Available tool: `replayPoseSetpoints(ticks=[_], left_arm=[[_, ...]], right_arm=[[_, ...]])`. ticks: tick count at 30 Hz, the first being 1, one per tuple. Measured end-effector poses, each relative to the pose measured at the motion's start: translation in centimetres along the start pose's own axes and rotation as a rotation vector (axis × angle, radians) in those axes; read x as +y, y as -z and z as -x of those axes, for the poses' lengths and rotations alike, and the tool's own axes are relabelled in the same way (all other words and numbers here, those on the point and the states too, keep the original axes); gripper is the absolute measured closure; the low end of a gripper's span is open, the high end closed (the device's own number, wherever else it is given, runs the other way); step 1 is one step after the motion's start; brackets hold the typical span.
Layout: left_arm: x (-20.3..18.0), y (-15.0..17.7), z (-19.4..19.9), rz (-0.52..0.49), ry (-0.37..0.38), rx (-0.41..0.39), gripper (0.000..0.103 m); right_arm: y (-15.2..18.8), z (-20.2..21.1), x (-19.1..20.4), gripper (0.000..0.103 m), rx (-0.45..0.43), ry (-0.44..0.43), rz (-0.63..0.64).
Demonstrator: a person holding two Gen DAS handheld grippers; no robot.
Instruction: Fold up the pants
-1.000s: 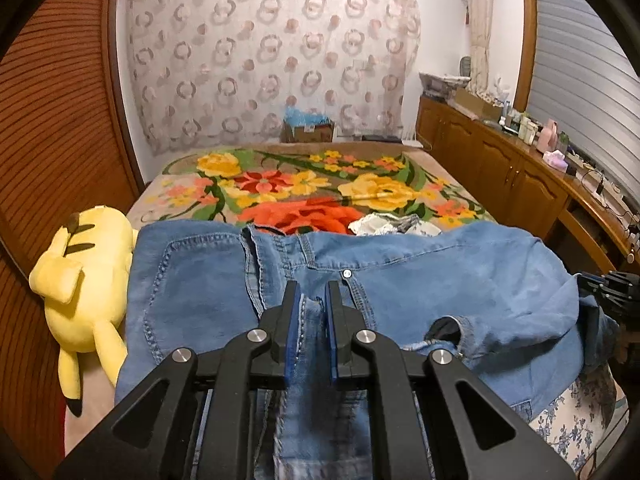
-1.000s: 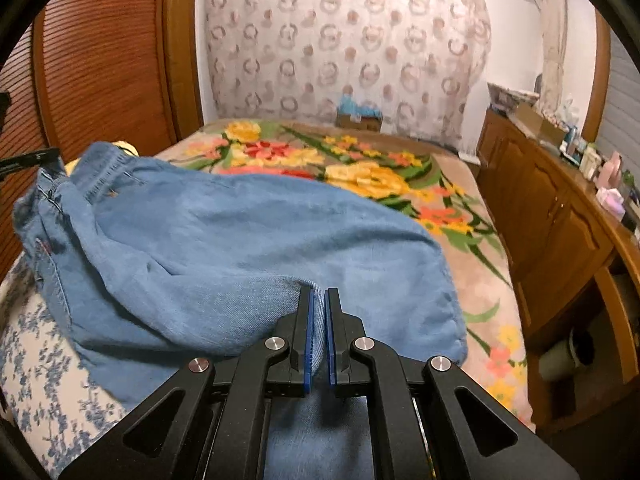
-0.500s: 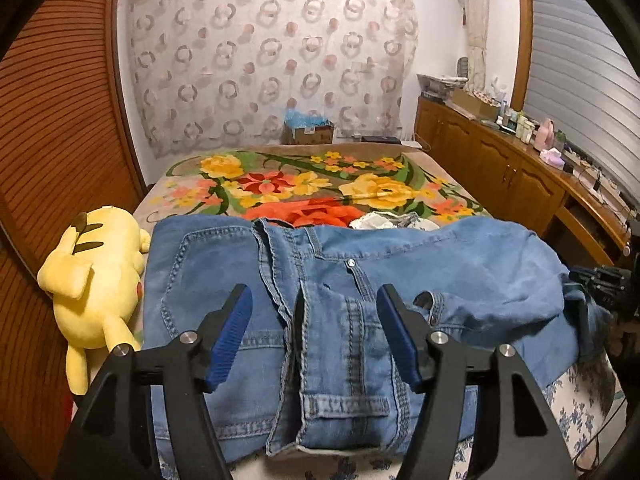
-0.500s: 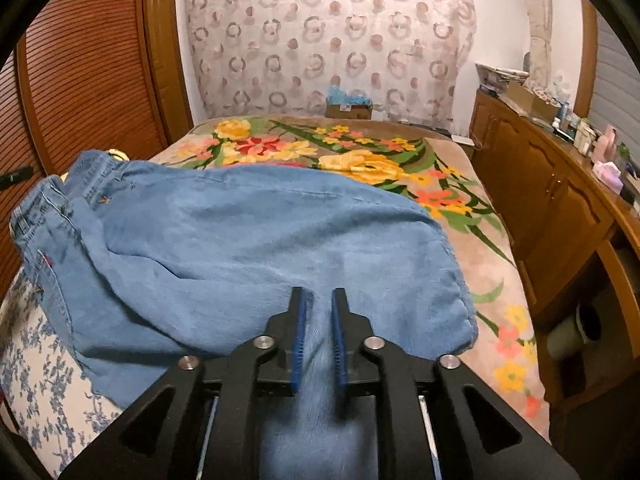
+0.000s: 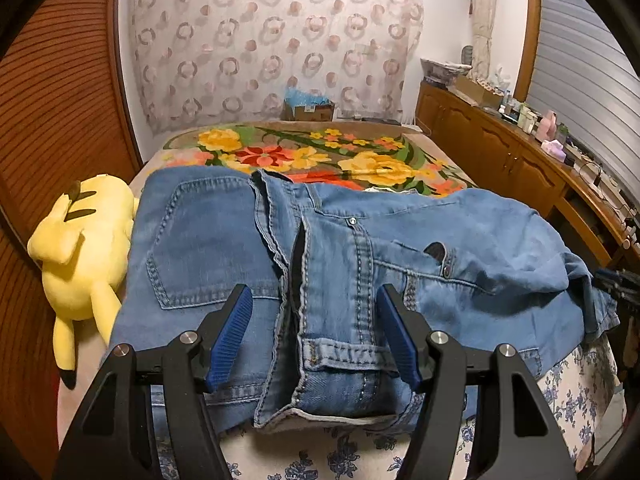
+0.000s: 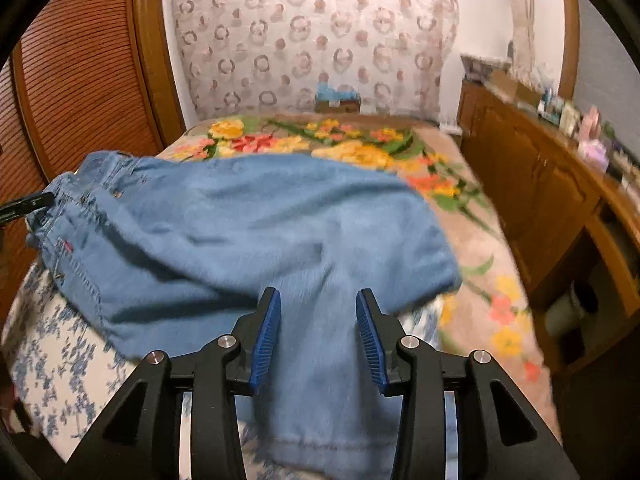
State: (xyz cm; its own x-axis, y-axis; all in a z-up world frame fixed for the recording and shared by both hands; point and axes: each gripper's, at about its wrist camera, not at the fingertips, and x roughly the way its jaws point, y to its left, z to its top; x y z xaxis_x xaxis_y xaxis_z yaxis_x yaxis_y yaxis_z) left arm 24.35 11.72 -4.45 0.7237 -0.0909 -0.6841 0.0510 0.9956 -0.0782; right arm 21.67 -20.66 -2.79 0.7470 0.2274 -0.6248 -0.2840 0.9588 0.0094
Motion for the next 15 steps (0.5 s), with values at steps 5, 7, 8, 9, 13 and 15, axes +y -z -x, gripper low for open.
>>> replayPoseSetpoints(ticks=[5, 7, 8, 9, 13, 15], left_arm=[[-0.6, 0.4, -0.3, -0.004, 0.005, 0.003, 0.037], [-1.0, 0.6, -0.3, -0.016, -0.001, 0.002, 0.037], [-1.0, 0.7, -0.3, -0.019, -0.001, 0.003, 0.037], [-1.0, 0.8, -0.4, -0.020, -0.001, 0.006, 0.037], [-0.9, 0.8, -0.7, -0.017, -0.010, 0.010, 0.037], [-0.9, 0.9, -0.8, -0.015, -0.011, 0.012, 0.037]], right_arm=[[2.0, 0.0, 0.5, 0.062, 0.037, -0.008, -0.012], [2.6, 0.2, 0.7, 0.060, 0.044, -0.006, -0.006], [2.8, 0.2, 0.8, 0.057, 0.045, -0.006, -0.007], [2.9, 0.3, 0.8, 0.056, 0.046, -0.010, -0.010], [3.2, 0.2, 0.9, 0.050, 0.048, -0.018, -0.020], [2.8, 0.1, 1.1, 0.049, 0.049, -0.019, -0.014]])
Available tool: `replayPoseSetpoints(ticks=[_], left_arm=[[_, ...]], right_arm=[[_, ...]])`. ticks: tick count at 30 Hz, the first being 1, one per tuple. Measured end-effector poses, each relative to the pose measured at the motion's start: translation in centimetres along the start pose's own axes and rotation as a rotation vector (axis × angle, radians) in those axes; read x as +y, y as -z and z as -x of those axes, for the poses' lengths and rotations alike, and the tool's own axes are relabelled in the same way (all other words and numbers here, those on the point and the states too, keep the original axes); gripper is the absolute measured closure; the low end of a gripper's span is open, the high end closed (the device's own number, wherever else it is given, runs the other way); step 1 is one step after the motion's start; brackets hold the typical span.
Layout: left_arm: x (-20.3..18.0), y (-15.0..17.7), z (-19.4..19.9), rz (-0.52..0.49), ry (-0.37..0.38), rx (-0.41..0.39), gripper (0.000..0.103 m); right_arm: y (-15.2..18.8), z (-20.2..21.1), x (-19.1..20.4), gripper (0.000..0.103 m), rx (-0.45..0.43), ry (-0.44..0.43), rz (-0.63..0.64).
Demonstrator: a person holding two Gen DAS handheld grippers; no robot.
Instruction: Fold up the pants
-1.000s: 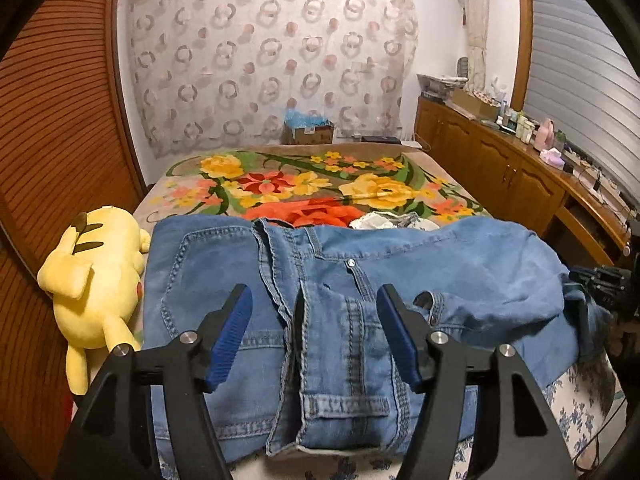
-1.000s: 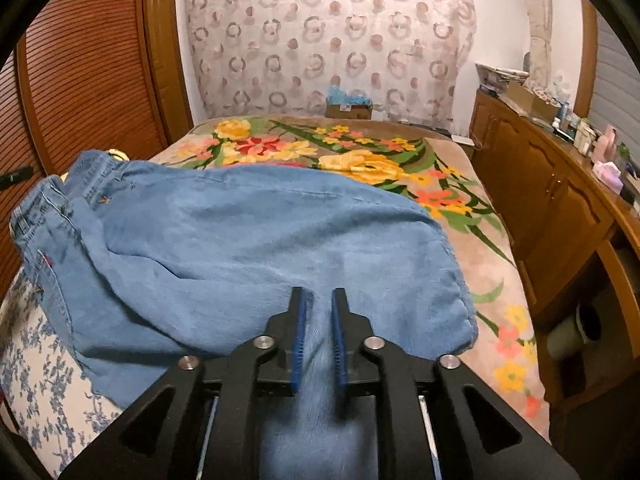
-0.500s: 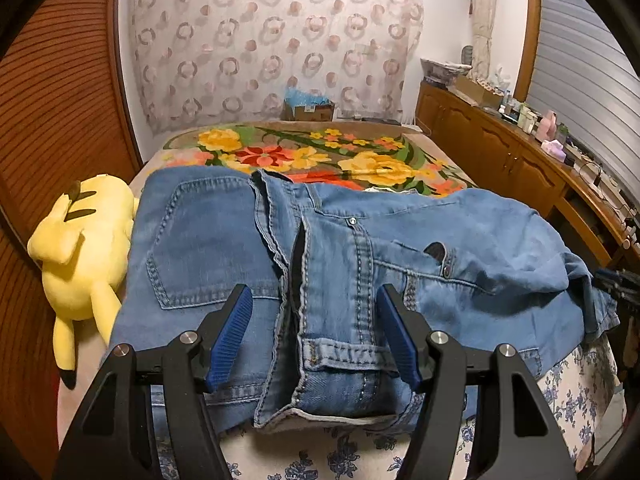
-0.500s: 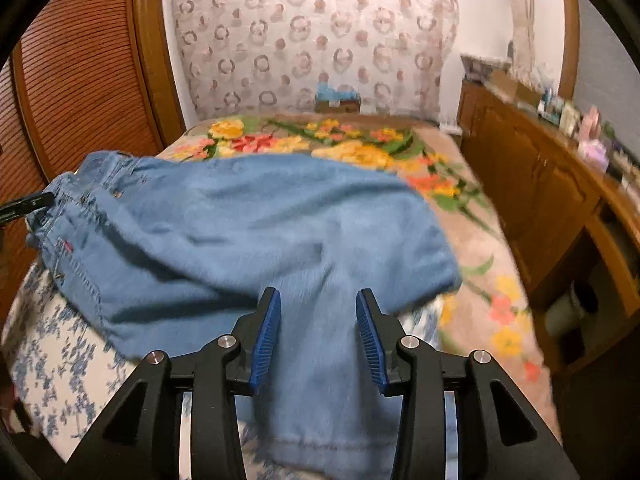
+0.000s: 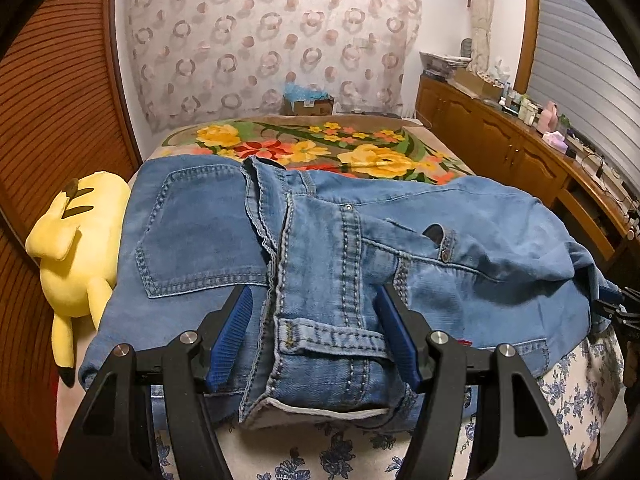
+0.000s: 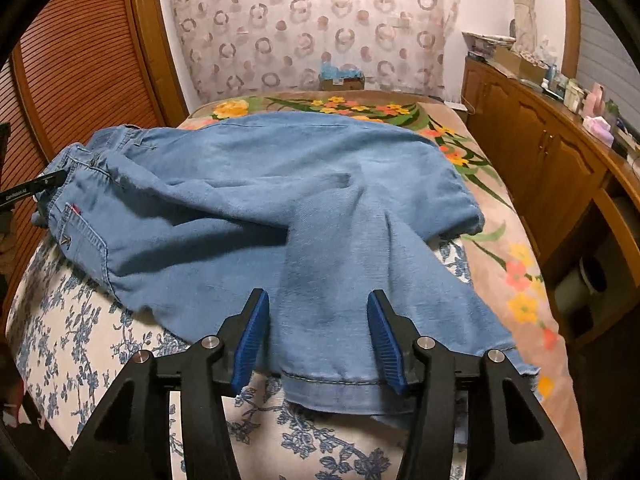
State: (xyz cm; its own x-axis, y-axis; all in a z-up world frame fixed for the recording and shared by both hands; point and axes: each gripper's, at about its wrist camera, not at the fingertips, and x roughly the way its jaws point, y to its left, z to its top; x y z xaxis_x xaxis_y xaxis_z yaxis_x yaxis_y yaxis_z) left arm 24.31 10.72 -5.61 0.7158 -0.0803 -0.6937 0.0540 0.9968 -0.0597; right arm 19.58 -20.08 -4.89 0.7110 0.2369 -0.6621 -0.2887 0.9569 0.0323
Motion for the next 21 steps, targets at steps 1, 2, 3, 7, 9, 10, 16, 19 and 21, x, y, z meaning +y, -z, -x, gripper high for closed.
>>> replayPoseSetpoints(ticks=[1, 2, 3, 7, 9, 10, 16, 19, 21], left_arm=[[0.0, 0.0, -0.1, 0.000, -0.001, 0.002, 0.037], [0.1, 0.0, -0.2, 0.001, -0.001, 0.004, 0.037], [0.1, -0.1, -0.3, 0.002, -0.001, 0.006, 0.037], [0.2, -0.1, -0.3, 0.003, 0.004, 0.004, 0.037], [0.2, -0.2, -0.4, 0.003, 0.010, -0.001, 0.040], [0.1, -0.2, -0.4, 0.004, 0.014, -0.003, 0.043], [0.2, -0.6, -0.6, 0.017, 0.041, -0.006, 0.055], [0.1, -0.9, -0.2, 0.015, 0.054, -0.018, 0.067], [-0.2, -1.1, 0.1, 0.006, 0.066, -0.026, 0.073]], right_arm=[[0.1, 0.0, 0.1, 0.049, 0.002, 0.009, 0.009], [0.1, -0.3, 0.3, 0.049, 0.007, 0.028, 0.019], [0.1, -0.4, 0.4, 0.049, 0.017, 0.046, 0.029], [0.1, -1.1, 0.6, 0.049, 0.036, 0.063, 0.048], [-0.2, -1.3, 0.8, 0.049, 0.041, 0.068, 0.051], [-0.3, -1.3, 0.8, 0.049, 0.043, 0.070, 0.051], [-0.3, -1.4, 0.9, 0.056, 0.045, 0.068, 0.070], [-0.3, -1.4, 0.3, 0.074, 0.042, 0.064, 0.070], [-0.3, -1.2, 0.0, 0.087, 0.032, 0.065, 0.065]])
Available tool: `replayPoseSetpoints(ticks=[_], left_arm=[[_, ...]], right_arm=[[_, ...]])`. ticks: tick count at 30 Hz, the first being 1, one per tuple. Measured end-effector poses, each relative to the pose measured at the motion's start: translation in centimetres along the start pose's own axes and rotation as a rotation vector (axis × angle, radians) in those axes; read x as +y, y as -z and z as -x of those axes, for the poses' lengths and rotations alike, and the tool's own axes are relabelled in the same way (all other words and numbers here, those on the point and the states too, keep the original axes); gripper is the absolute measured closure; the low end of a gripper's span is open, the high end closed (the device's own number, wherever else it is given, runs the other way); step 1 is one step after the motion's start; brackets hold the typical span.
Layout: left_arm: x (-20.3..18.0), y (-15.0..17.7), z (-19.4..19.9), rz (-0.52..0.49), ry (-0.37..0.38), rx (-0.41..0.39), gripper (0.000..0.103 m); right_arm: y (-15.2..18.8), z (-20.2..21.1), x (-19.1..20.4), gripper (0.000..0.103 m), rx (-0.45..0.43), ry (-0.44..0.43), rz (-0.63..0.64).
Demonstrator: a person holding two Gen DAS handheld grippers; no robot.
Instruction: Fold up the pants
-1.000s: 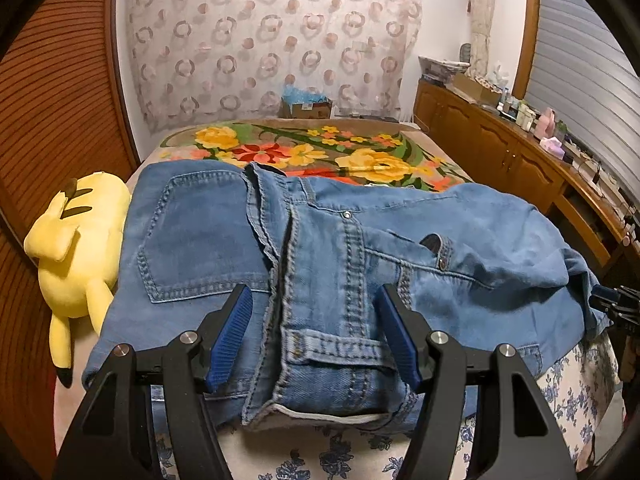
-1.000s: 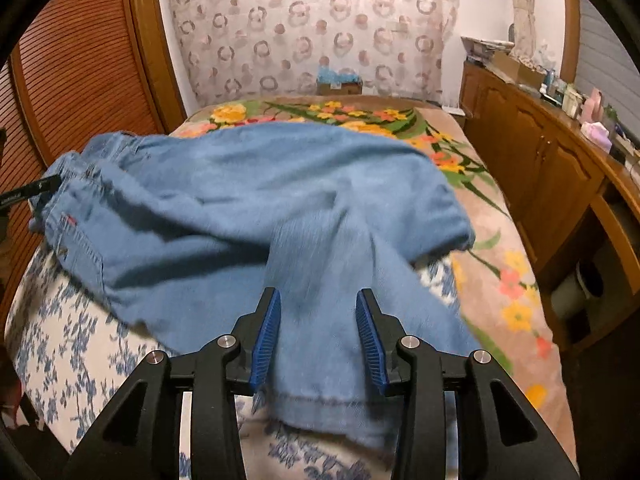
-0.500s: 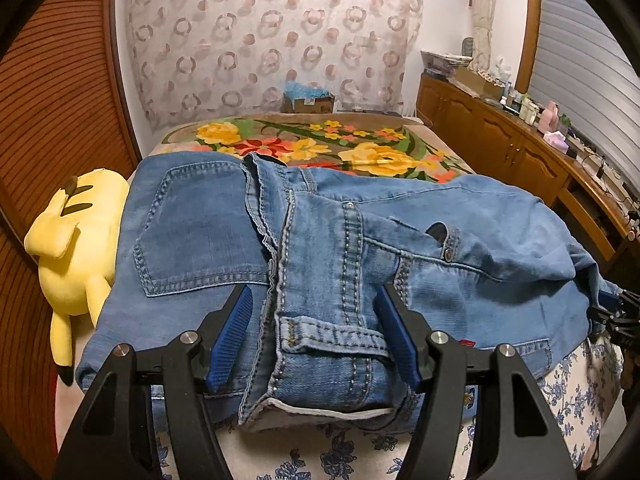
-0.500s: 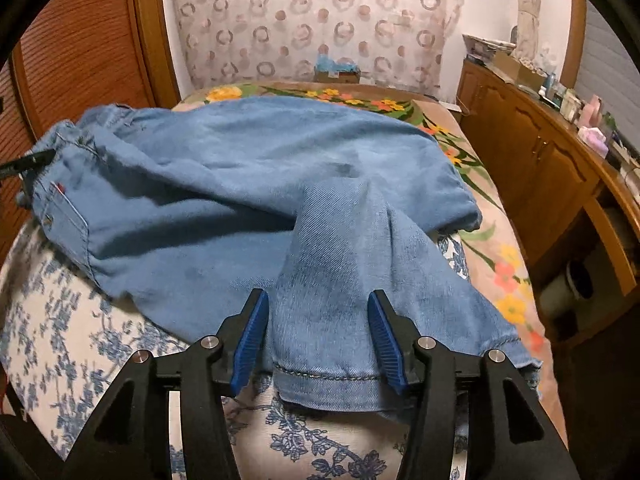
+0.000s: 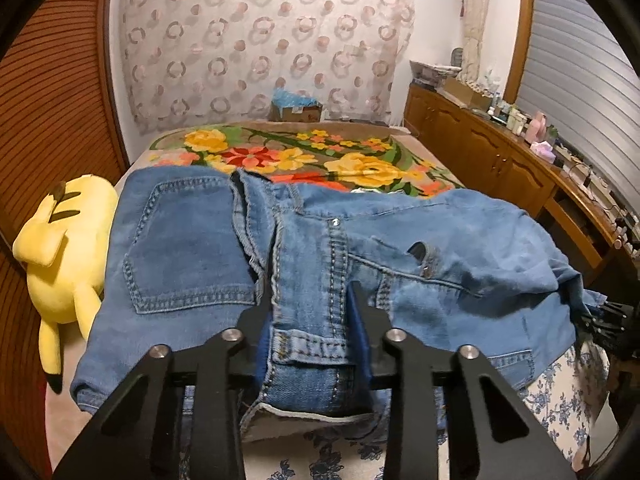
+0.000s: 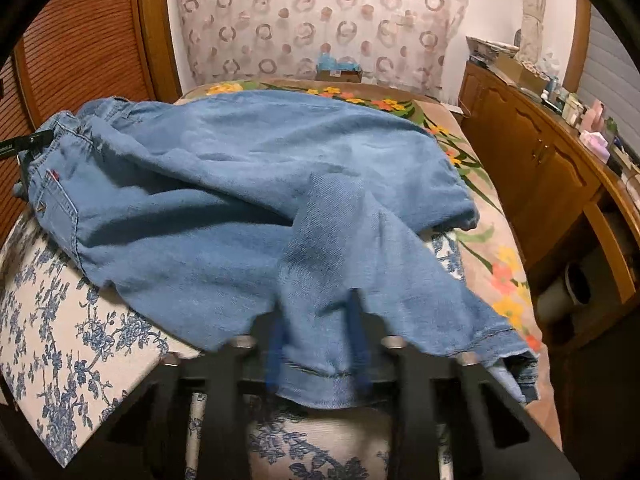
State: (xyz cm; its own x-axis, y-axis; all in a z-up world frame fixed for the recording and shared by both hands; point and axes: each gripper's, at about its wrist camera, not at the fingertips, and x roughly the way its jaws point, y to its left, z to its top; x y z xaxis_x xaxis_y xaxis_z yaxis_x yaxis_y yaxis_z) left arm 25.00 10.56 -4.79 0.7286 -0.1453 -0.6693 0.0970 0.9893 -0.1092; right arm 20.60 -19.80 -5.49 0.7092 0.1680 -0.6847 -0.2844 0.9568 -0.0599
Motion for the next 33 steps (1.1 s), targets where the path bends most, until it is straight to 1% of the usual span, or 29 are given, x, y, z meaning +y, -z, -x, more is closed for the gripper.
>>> replayPoseSetpoints(ticks=[1, 2, 4, 5, 7, 9, 11, 16, 22, 24, 27, 28, 30, 33], left_arm=[[-0.1, 0.0, -0.1, -0.008, -0.005, 0.009, 0.075], [-0.3, -0.1, -0.2, -0.019, -0.011, 0.017, 0.081], [-0.6, -0.2, 0.0, -0.032, -0.005, 0.008, 0.086], [-0.7, -0.2, 0.2, -0.031, 0.002, 0.000, 0.090], [-0.8, -0.4, 1.0, -0.028, 0.008, -0.029, 0.092], [-0.8, -0.9, 1.8, -0.024, 0.009, -0.059, 0.093], [-1.0, -1.4, 2.5, -0.029, 0.008, -0.080, 0.093], [-0.9, -2.9, 4.0, -0.029, 0.009, -0.141, 0.093], [-0.1, -4.4, 5.1, -0.018, -0.003, -0.192, 0.093], [0.2, -5.1, 5.4, -0.010, -0.018, -0.216, 0.094], [0.7, -6.8, 5.5, -0.005, -0.036, -0.255, 0.094], [0.9, -7.2, 5.4, -0.005, -0.041, -0.262, 0.094], [1.4, -8.5, 4.6, -0.003, -0.048, -0.270, 0.094], [1.8, -9.8, 2.9, 0.001, -0.063, -0.262, 0.094]], right_arm=[[0.0, 0.0, -0.2, 0.091, -0.004, 0.002, -0.006], [0.0, 0.0, -0.4, 0.095, -0.010, -0.002, -0.016], [0.0, 0.4, -0.6, 0.098, -0.031, 0.010, -0.027], [-0.1, 0.7, -0.9, 0.099, -0.047, 0.022, -0.030], [-0.5, 1.6, -1.6, 0.099, -0.086, 0.040, -0.045], [-1.2, 2.5, -2.4, 0.099, -0.126, 0.054, -0.051], [-2.0, 3.5, -3.1, 0.099, -0.162, 0.086, -0.047], [-4.5, 5.3, -4.7, 0.100, -0.232, 0.144, -0.023], [-6.0, 5.6, -4.4, 0.100, -0.261, 0.156, 0.022], [-6.5, 5.8, -4.5, 0.100, -0.278, 0.164, 0.032], [-7.8, 6.1, -5.5, 0.100, -0.314, 0.175, 0.029], [-7.9, 5.8, -5.8, 0.100, -0.323, 0.179, 0.027], [-9.2, 5.0, -6.3, 0.100, -0.337, 0.187, 0.028], [-10.9, 2.6, -6.2, 0.100, -0.331, 0.203, 0.048]])
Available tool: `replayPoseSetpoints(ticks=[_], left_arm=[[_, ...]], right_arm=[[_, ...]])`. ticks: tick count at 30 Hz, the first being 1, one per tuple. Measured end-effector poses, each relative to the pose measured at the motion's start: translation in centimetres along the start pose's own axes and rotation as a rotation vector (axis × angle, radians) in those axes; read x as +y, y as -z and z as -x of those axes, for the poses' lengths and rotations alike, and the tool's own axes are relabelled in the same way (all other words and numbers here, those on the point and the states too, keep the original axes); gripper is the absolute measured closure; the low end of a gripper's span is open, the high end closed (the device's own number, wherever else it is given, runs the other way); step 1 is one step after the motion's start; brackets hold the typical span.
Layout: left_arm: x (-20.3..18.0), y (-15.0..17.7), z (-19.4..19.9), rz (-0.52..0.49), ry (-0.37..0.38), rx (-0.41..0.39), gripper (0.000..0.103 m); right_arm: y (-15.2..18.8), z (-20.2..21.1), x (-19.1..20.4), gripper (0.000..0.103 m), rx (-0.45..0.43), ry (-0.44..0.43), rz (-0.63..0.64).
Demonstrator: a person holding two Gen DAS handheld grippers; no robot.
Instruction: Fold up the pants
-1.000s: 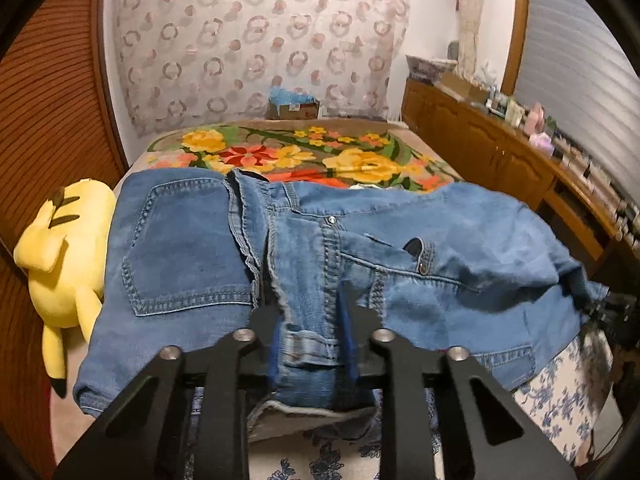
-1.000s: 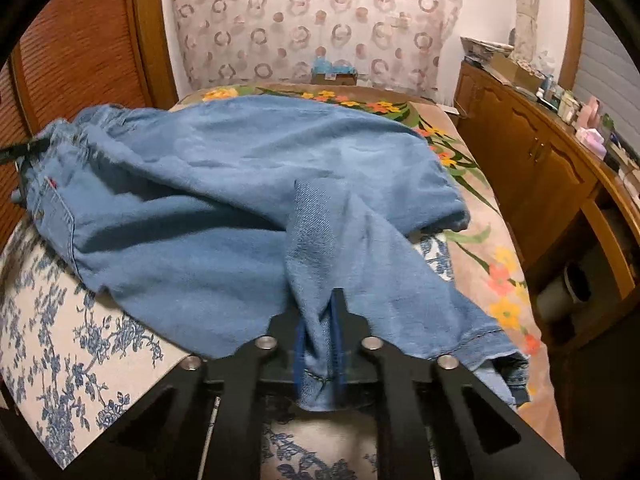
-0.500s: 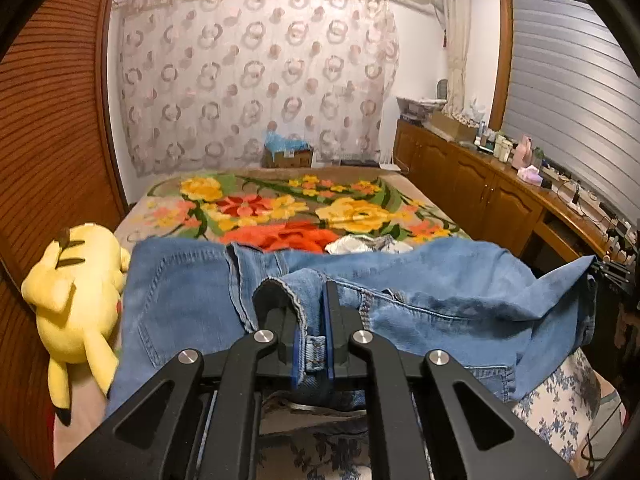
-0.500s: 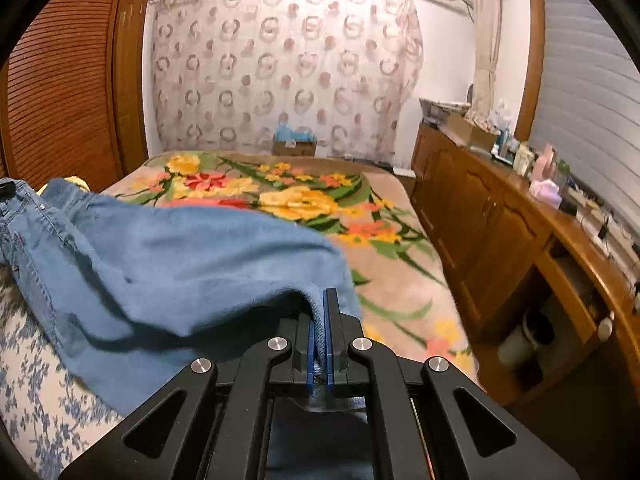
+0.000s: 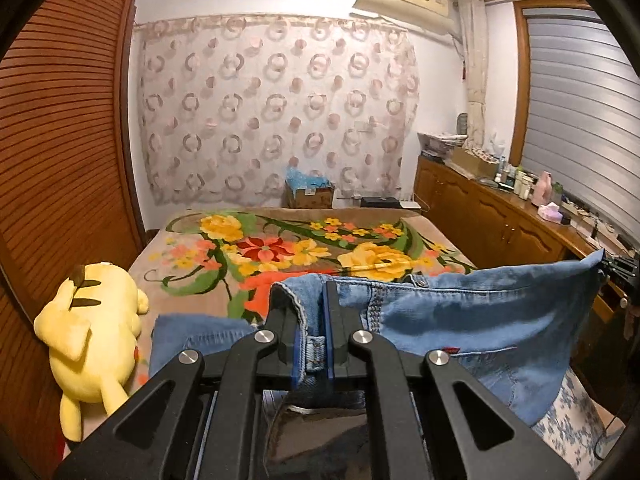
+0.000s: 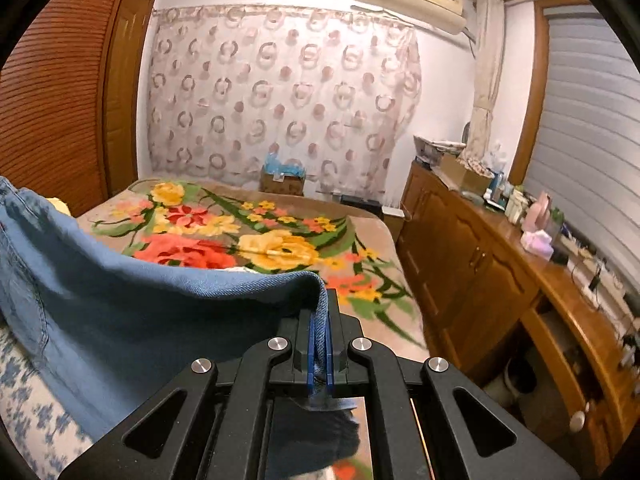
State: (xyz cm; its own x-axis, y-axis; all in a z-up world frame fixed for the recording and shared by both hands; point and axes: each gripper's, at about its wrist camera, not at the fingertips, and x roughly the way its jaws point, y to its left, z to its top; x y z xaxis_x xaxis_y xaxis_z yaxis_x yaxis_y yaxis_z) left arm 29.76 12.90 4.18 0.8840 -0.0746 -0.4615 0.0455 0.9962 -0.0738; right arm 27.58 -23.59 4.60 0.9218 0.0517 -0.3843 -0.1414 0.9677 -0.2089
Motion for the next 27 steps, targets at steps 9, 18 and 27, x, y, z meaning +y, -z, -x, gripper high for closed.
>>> replayPoseSetpoints(ticks=[9, 18, 27], left_arm=[[0.2, 1.0, -6.7, -0.020, -0.037, 0.124, 0.093], [0.2, 2.6, -5.5, -0.033, -0.028, 0.150, 0.024], [-0.2, 4.9, -3.5, -0.051, -0.023, 0.194, 0.024]], right_arm=[[-0.1, -9.5, 4.2, 0.100, 0.127, 0.000, 0.061], [1.3, -11.1, 7.1, 0.080, 0.178, -0.030, 0.049], [1.2, -7.7, 5.7, 0.056, 0.142, -0.132, 0.004]])
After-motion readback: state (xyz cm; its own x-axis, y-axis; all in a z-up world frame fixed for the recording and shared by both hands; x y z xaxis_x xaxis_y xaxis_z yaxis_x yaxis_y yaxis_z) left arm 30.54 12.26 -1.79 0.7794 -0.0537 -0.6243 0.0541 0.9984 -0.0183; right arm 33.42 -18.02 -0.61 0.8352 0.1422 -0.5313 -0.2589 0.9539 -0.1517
